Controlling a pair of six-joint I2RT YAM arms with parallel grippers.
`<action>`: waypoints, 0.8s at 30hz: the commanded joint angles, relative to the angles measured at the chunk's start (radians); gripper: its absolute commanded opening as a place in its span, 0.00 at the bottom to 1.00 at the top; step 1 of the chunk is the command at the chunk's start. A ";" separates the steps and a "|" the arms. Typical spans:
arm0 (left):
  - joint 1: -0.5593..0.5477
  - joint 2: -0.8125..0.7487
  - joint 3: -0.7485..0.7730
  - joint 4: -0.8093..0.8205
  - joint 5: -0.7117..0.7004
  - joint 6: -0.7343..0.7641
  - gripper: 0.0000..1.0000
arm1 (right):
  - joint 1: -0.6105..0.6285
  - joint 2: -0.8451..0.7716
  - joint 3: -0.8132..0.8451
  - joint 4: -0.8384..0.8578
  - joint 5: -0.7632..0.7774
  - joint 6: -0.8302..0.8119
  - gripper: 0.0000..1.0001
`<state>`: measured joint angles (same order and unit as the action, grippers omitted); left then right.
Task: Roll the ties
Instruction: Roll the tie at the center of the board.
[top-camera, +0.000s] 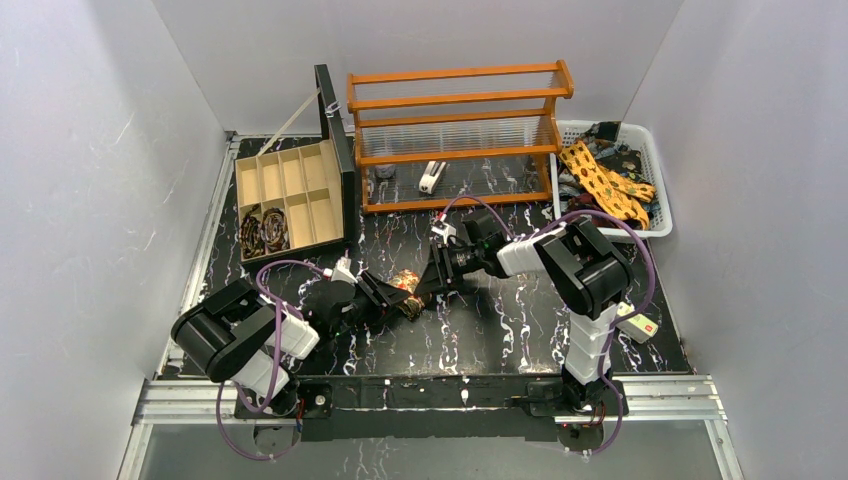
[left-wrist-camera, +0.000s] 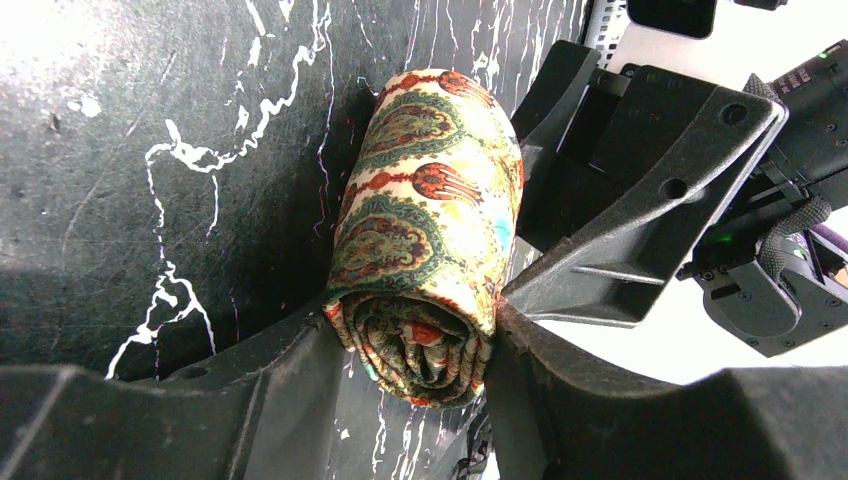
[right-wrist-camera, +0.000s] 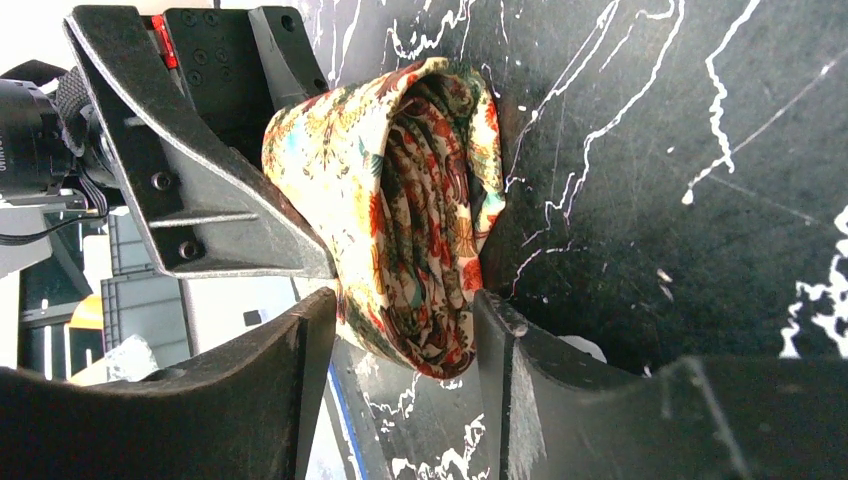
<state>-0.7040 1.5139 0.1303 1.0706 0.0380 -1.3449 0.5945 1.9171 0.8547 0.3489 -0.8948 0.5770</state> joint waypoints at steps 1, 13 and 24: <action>-0.001 -0.001 -0.020 -0.075 -0.058 0.030 0.48 | -0.016 -0.051 0.024 -0.045 -0.026 -0.003 0.59; -0.001 0.035 0.025 -0.076 -0.038 0.047 0.48 | -0.019 0.014 0.053 -0.013 -0.101 0.015 0.41; -0.001 0.025 0.019 -0.077 -0.038 0.045 0.49 | -0.012 0.061 0.070 0.030 -0.131 0.037 0.48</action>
<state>-0.7044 1.5311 0.1524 1.0672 0.0368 -1.3315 0.5781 1.9652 0.8906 0.3309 -0.9829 0.6033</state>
